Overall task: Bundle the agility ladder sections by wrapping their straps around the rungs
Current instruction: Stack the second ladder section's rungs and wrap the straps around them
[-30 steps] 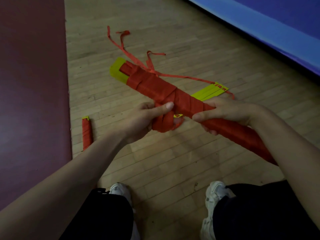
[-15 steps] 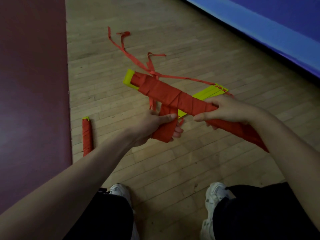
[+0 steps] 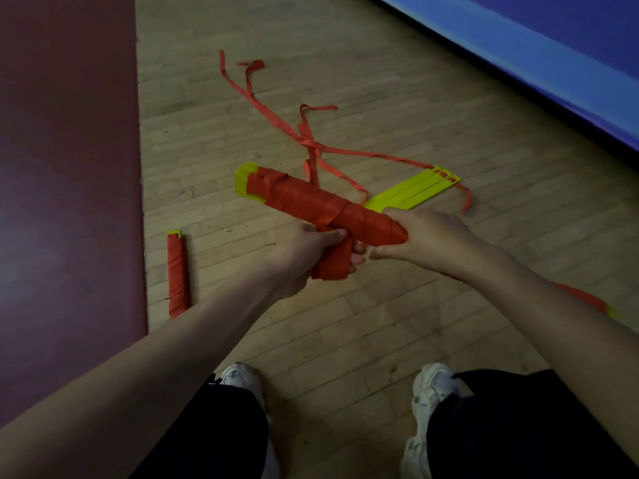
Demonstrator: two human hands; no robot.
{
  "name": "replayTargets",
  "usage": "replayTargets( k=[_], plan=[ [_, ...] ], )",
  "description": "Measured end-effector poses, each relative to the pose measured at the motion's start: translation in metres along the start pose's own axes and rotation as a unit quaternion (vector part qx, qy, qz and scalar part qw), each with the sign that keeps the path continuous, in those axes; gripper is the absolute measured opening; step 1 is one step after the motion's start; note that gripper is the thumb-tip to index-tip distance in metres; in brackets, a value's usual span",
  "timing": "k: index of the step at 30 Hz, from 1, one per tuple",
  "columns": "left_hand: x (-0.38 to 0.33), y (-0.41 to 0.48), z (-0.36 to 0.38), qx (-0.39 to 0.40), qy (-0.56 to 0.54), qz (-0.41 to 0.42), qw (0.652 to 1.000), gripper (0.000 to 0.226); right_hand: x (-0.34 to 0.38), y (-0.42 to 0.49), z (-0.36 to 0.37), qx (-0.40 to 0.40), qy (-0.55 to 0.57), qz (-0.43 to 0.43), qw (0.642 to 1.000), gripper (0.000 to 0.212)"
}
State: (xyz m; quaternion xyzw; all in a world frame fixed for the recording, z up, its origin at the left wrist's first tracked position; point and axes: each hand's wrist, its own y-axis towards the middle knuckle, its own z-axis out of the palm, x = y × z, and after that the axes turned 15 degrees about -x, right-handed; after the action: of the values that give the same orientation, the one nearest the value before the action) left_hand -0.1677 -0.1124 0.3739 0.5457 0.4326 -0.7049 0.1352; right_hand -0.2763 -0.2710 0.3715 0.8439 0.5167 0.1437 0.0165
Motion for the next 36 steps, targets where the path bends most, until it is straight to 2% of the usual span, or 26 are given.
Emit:
replayTargets(
  k=[5, 9, 11, 13, 15, 18, 20, 22, 25, 27, 33, 36],
  plan=[
    [-0.006, 0.005, -0.003, -0.026, 0.016, 0.02, 0.999, 0.015, 0.007, -0.001, 0.004, -0.06, -0.101, -0.062, 0.991, 0.061],
    [-0.013, 0.005, -0.008, 0.008, 0.072, 0.038, 0.997, 0.018, 0.012, -0.005, 0.003, -0.074, -0.115, -0.088, 0.987, 0.067],
    [-0.018, 0.006, -0.009, 0.027, 0.04, 0.026, 0.998, 0.032, 0.016, -0.006, 0.003, -0.083, -0.121, -0.088, 0.985, 0.064],
    [-0.019, 0.009, -0.008, 0.002, -0.003, -0.004, 1.0, 0.04, 0.02, -0.007, 0.005, -0.088, -0.13, -0.082, 0.984, 0.063],
    [-0.017, 0.011, -0.005, -0.034, -0.047, -0.029, 0.998, 0.034, 0.022, -0.011, 0.009, -0.102, -0.137, -0.084, 0.982, 0.066],
    [-0.012, 0.013, -0.004, -0.06, -0.075, -0.024, 0.995, 0.031, 0.022, -0.013, 0.012, -0.134, -0.112, -0.097, 0.98, 0.068],
    [-0.01, 0.012, -0.004, -0.056, -0.083, -0.004, 0.995, 0.03, 0.015, -0.007, 0.007, -0.079, -0.037, -0.068, 0.994, 0.07],
    [-0.01, 0.011, -0.003, -0.051, -0.092, 0.018, 0.994, 0.028, 0.008, -0.001, -0.002, 0.008, 0.093, -0.022, 0.995, 0.068],
    [-0.011, 0.009, -0.003, -0.059, -0.12, 0.048, 0.99, 0.022, 0.0, 0.004, -0.017, 0.121, 0.295, 0.038, 0.947, 0.037],
    [-0.01, 0.01, -0.004, -0.044, -0.141, 0.055, 0.988, 0.023, -0.004, 0.004, -0.024, 0.178, 0.383, 0.077, 0.903, 0.027],
    [-0.004, 0.006, -0.009, 0.047, -0.142, 0.072, 0.986, 0.021, -0.005, -0.002, -0.031, 0.355, 0.381, 0.109, 0.847, 0.047],
    [-0.003, 0.013, -0.013, 0.033, -0.13, 0.068, 0.989, 0.032, -0.006, -0.002, -0.033, 0.324, 0.407, 0.115, 0.846, 0.035]
  ],
)
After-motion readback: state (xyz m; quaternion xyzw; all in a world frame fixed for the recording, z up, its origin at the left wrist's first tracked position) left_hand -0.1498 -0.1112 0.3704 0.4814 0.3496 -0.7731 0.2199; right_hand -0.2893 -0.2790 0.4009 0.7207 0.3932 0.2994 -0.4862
